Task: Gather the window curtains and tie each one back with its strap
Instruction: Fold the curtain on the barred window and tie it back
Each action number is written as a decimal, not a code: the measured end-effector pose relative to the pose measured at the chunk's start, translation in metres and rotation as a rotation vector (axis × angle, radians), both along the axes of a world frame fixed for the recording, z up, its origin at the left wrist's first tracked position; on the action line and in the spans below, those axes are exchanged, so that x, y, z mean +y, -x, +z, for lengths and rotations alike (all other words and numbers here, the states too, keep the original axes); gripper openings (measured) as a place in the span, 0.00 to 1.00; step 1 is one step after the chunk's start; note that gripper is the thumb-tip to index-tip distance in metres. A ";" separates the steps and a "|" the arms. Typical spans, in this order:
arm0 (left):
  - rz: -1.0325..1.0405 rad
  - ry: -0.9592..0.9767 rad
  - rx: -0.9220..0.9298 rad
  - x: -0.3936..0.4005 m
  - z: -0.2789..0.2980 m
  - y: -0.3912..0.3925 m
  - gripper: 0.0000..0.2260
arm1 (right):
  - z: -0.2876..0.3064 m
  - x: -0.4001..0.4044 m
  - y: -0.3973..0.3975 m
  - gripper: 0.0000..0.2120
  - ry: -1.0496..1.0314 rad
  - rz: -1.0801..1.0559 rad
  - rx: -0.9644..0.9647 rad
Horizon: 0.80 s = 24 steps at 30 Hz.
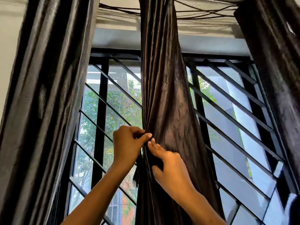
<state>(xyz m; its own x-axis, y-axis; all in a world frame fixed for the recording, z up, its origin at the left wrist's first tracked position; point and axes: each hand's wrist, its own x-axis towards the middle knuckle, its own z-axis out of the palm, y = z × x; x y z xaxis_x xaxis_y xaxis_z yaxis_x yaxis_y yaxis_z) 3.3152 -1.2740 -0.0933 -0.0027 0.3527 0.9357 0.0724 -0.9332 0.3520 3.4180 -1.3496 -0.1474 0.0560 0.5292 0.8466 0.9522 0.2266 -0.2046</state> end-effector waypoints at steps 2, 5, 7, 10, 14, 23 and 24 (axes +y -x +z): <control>0.026 0.003 -0.010 0.003 0.002 0.002 0.08 | 0.004 -0.006 -0.010 0.16 -0.023 0.273 0.196; 0.015 0.016 -0.005 0.002 0.002 0.004 0.08 | 0.012 -0.001 -0.036 0.14 -0.331 0.173 0.469; 0.006 0.018 0.007 0.002 0.001 0.003 0.08 | 0.019 0.001 -0.043 0.35 -0.330 0.067 0.528; -0.009 0.014 0.003 -0.001 0.001 0.001 0.08 | 0.032 0.001 -0.043 0.42 -0.159 0.348 0.809; -0.014 -0.007 0.003 -0.007 0.000 -0.001 0.06 | 0.026 0.000 -0.033 0.16 -0.438 0.175 0.506; -0.060 -0.023 0.010 -0.011 -0.003 0.000 0.06 | 0.017 -0.010 0.005 0.30 -0.039 -0.178 -0.037; -0.068 -0.023 0.015 -0.012 -0.003 0.000 0.06 | 0.016 -0.007 0.005 0.27 -0.043 -0.156 -0.039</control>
